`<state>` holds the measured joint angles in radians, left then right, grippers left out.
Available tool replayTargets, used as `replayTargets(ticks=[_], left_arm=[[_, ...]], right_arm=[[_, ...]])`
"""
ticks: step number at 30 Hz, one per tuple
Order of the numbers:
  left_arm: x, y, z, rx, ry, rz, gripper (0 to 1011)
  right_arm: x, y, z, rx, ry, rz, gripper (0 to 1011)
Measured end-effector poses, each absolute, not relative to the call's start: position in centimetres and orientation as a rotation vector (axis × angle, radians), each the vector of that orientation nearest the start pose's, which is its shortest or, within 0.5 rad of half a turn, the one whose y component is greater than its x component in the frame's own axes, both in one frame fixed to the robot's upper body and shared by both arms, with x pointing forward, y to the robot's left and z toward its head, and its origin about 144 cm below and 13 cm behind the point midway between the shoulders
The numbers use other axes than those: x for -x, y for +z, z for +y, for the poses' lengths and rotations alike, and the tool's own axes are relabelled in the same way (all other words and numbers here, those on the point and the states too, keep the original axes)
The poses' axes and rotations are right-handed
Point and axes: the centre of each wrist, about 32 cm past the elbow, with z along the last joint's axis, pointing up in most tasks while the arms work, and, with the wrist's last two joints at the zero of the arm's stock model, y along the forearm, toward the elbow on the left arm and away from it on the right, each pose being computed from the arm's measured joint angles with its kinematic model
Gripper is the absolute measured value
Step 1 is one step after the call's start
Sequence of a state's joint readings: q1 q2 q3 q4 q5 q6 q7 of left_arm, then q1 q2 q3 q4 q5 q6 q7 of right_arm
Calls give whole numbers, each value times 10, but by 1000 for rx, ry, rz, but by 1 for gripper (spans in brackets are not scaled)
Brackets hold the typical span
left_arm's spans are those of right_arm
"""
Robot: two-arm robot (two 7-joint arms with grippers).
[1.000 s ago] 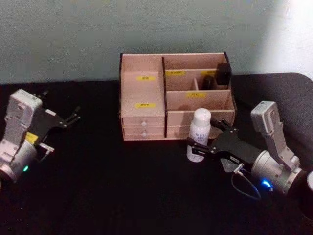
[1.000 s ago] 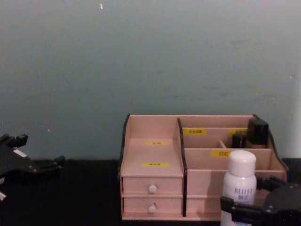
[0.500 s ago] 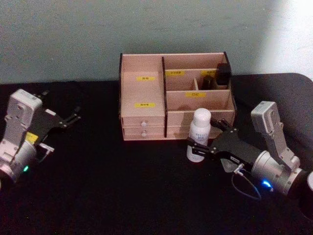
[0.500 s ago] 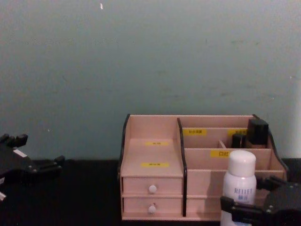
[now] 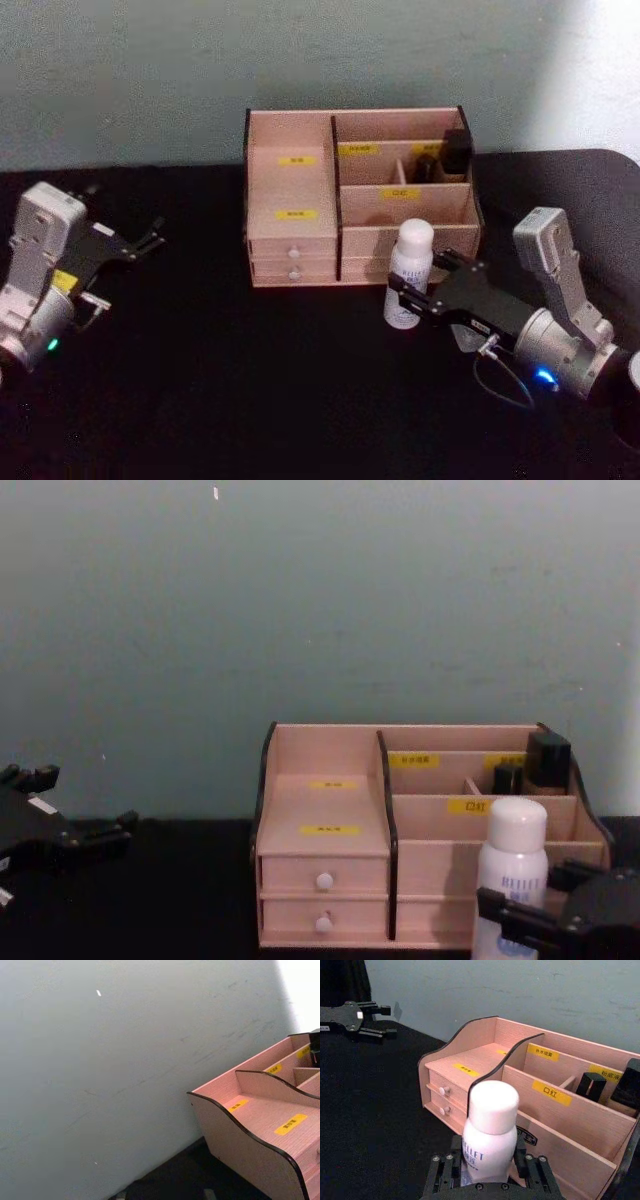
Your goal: Pick up the facial cleanser and watermelon frost from the table and place them into the tiered storage box.
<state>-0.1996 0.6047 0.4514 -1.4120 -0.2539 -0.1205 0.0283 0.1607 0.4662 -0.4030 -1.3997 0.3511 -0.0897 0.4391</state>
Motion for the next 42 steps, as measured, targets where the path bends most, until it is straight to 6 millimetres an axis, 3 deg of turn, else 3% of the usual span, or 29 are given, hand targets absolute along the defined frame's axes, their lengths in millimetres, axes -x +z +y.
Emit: replayTargets(ticks=[3,22,42], left_arm=[[-489,1140,310,-304,1248,-285,1001],[-489,1140,310,-304,1248,-285,1001],[-489,1140,310,-304,1248,-285,1001]], right_arm=[[-483,1122,-273,173,-833,-29,596],[-483,1128,-273,169,-827,-33,596],[-498,1177,-269,-20,-860,-71,596]])
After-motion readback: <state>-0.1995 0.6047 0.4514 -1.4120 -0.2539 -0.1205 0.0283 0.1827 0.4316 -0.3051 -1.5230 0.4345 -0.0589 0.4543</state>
